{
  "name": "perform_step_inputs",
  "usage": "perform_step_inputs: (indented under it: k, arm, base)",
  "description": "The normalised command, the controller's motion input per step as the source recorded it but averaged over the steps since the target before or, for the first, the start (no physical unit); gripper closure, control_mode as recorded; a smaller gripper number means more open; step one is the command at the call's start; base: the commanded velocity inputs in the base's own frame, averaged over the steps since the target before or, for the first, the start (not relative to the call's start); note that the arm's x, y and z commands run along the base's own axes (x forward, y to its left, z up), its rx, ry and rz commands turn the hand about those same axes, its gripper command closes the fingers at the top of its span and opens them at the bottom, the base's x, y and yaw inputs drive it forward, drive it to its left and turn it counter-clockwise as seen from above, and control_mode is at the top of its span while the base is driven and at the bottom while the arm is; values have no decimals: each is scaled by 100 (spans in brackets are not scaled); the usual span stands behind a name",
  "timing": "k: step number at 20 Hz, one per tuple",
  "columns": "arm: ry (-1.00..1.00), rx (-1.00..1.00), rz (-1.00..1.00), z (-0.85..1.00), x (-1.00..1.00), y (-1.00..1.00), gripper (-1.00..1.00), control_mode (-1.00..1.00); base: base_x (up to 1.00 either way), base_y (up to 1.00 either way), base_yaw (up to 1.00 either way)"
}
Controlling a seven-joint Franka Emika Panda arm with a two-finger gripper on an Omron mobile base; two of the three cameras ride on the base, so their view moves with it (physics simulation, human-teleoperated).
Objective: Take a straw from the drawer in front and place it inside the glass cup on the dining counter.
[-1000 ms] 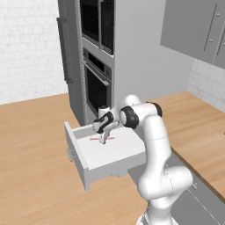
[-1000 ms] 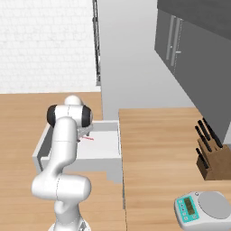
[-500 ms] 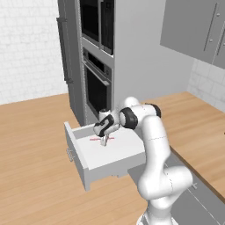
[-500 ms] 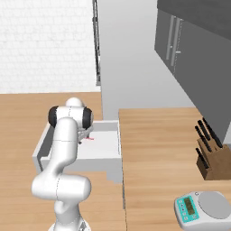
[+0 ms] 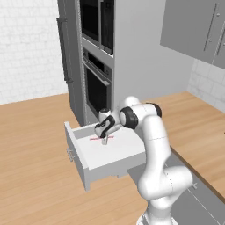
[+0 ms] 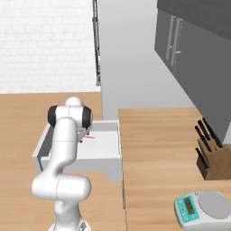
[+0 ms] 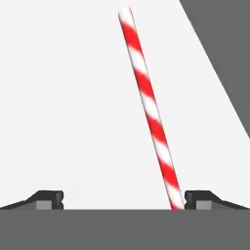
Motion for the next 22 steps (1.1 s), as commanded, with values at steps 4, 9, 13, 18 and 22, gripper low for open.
perform_step_inputs:
  k: [4, 9, 13, 18, 22]
  arm:
    - [-5, -1, 8, 5, 6, 0, -100, -100]
    - [0, 0, 11, -17, 35, 0, -100, -100]
    - [0, 0, 10, -33, 30, 0, -100, -100]
    - [12, 0, 8, -47, 6, 12, -100, -100]
    - [3, 0, 8, -51, 0, 17, -100, -100]
  base:
    - [0, 0, 0]
    - [0, 0, 0]
    - [0, 0, 0]
    - [0, 0, 0]
    - [0, 0, 0]
